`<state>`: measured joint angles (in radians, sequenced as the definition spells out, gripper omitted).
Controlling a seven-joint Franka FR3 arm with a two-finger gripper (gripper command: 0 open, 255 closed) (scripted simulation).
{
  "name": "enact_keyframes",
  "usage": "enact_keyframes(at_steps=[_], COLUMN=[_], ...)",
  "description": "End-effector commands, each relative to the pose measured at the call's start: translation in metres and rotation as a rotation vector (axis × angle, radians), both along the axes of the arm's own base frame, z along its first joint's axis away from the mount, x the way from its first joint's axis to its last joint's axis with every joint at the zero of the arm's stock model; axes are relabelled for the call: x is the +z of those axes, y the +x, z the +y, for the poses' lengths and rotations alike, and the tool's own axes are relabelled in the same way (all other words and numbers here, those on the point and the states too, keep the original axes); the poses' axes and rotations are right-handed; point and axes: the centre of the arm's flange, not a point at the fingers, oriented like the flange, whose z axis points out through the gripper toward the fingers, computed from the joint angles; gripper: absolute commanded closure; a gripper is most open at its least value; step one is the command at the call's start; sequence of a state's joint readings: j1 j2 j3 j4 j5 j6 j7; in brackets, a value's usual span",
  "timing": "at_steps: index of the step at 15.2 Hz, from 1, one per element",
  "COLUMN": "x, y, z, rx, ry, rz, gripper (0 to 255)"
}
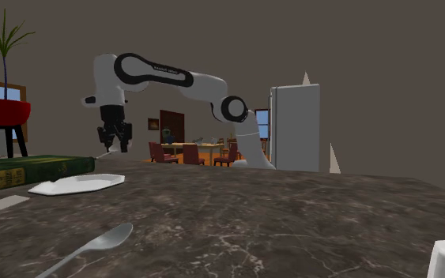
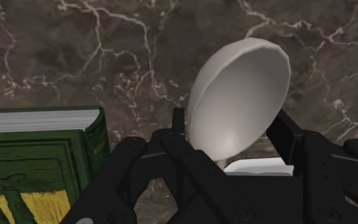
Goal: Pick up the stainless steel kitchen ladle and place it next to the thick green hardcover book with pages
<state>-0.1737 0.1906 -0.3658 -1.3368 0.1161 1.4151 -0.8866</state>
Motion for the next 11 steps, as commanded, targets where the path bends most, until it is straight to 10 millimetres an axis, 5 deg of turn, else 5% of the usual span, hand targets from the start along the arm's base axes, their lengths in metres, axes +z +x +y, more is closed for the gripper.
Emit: enact_keyframes(at_steps=[1, 8, 11], x=[-0.012, -0.050, -0.050], y=[0.000, 0.000, 0.000], z=[0.000, 0.000, 0.000], rx=[0.000, 0.000, 0.000], ry=[0.000, 0.000, 0.000], rz=[0.000, 0.000, 0.000], gripper=[255, 255, 255])
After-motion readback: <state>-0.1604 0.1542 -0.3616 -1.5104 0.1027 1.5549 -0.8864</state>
